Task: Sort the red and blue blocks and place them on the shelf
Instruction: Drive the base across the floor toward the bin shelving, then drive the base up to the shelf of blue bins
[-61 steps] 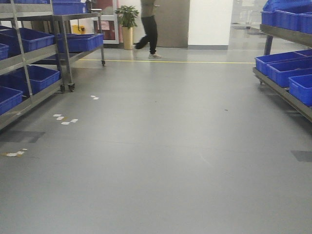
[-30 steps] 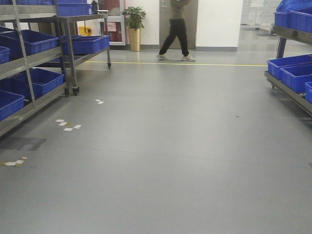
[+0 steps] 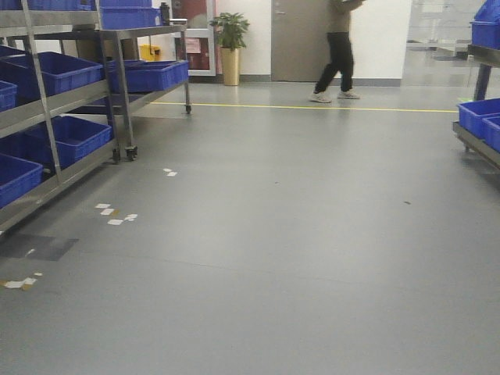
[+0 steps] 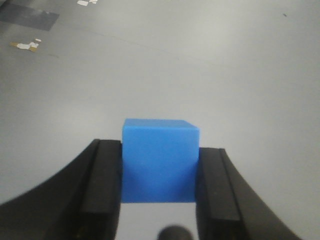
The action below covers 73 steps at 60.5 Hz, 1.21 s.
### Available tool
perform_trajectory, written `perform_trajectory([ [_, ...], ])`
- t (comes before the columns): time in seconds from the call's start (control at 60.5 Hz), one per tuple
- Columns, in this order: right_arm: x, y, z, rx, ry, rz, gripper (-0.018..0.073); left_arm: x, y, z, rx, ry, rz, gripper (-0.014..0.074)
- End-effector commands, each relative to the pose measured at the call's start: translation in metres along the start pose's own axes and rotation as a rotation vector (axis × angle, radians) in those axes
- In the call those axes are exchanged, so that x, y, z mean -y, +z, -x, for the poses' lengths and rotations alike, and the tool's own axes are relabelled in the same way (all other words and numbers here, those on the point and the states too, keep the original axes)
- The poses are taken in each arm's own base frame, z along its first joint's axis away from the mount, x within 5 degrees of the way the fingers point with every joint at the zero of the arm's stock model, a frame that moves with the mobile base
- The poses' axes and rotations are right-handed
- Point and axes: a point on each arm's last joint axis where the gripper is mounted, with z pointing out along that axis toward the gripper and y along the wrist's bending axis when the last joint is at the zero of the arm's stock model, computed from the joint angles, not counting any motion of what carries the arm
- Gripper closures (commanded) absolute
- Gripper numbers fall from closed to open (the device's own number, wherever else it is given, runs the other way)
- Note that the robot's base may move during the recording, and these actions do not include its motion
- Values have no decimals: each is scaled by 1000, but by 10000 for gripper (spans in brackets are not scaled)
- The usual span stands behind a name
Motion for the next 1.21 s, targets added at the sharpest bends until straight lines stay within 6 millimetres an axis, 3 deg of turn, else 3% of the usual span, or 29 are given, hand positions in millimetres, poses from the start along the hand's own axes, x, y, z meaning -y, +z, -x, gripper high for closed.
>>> perform_trajectory([
  [0.0,-2,-4,16,116,-9,10,510,4,-4,15,98,-2,-30,472],
  [1.19,-2,-4,16,116,-9,10,510,4,-4,15,98,-2,-30,472],
])
